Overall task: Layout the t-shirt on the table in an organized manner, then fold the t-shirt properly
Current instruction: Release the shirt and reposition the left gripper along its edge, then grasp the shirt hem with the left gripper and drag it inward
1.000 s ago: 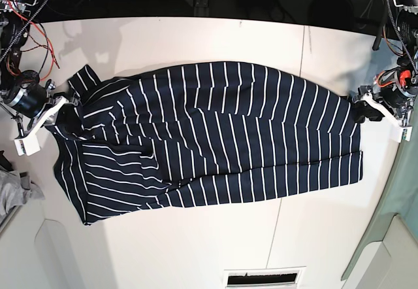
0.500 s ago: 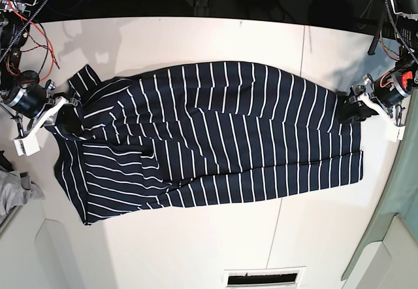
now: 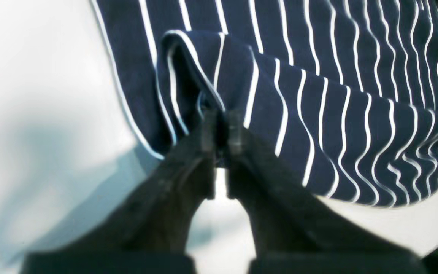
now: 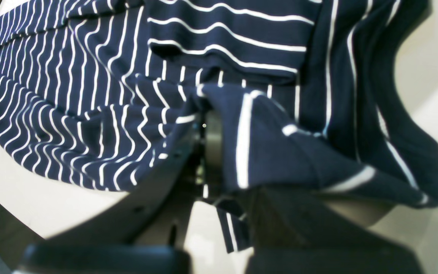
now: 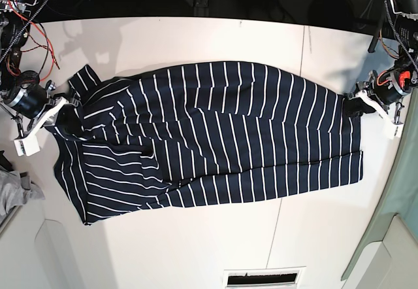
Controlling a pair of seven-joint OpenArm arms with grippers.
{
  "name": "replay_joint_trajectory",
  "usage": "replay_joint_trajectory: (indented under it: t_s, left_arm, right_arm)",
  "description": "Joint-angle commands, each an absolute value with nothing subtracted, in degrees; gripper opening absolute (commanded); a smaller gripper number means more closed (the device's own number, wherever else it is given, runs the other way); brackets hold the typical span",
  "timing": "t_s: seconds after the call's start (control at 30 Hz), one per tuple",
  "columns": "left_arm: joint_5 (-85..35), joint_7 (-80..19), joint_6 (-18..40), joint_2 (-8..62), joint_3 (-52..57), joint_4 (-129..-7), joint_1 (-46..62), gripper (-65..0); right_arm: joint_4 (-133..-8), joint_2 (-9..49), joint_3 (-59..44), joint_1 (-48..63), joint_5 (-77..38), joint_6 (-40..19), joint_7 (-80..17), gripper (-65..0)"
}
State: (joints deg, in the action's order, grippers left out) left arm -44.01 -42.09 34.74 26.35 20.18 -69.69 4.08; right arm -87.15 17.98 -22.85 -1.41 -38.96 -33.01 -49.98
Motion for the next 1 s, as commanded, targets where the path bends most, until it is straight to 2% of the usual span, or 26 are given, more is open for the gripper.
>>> replay_joint_trajectory:
  t_s: [0.0, 0.13, 0.3, 0.43, 0.53, 0.7, 0.83, 0.9, 0.93, 0.97]
  left_arm:
    - [-45.6, -39.7, 35.6, 27.5, 20.5, -70.5, 3.4, -65.0]
    - [-48.6, -36.5, 38.3, 28.0, 20.5, -72.6, 3.0, -65.0]
    - [-49.5, -38.1, 38.2, 27.4, 20.4, -84.1, 2.7, -65.0]
    - [-47.8, -37.9, 38.2, 26.5, 15.0, -87.6, -1.6, -65.0]
    - [-42.1, -36.9, 37.2, 24.1, 7.9, -84.7, -7.1, -65.0]
    - [-34.3, -30.7, 31.2, 18.6, 0.0, -73.8, -16.2, -65.0]
    - [-33.6, -31.0, 31.3, 14.5, -2.4, -63.8, -22.1, -65.0]
    - [-34.3, -33.0, 34.8, 13.3, -2.5, -60.7, -23.9, -65.0]
    - [-35.8, -35.1, 35.9, 13.0, -2.5, -60.2, -24.3, -59.0]
    - [-38.0, -37.7, 36.6, 12.8, -2.5, -60.2, -24.5, -49.6]
  right_arm:
    - [-88.1, 18.9, -23.2, -2.1, -40.0, -33.2, -48.4, -65.0]
    - [-88.1, 18.9, -23.2, -2.0, -39.5, -33.2, -48.5, -65.0]
    - [-88.1, 18.9, -23.2, -2.0, -39.4, -33.2, -48.4, -65.0]
    - [-88.1, 18.9, -23.2, -2.1, -39.5, -33.2, -48.2, -65.0]
    - [-88.1, 18.9, -23.2, -2.1, -39.4, -33.2, -48.2, -65.0]
    - [-88.1, 18.9, -23.2, -2.0, -39.4, -33.2, -48.8, -65.0]
    - [-88.1, 18.9, -23.2, -2.0, -39.4, -33.2, -49.3, -65.0]
    - [-88.1, 18.9, -23.2, -2.0, -39.4, -33.2, -49.3, -65.0]
    - [-88.1, 18.9, -23.2, -2.0, -39.4, -33.2, -49.3, -65.0]
    - [-88.1, 18.9, -23.2, -2.0, -39.4, -33.2, -49.3, -65.0]
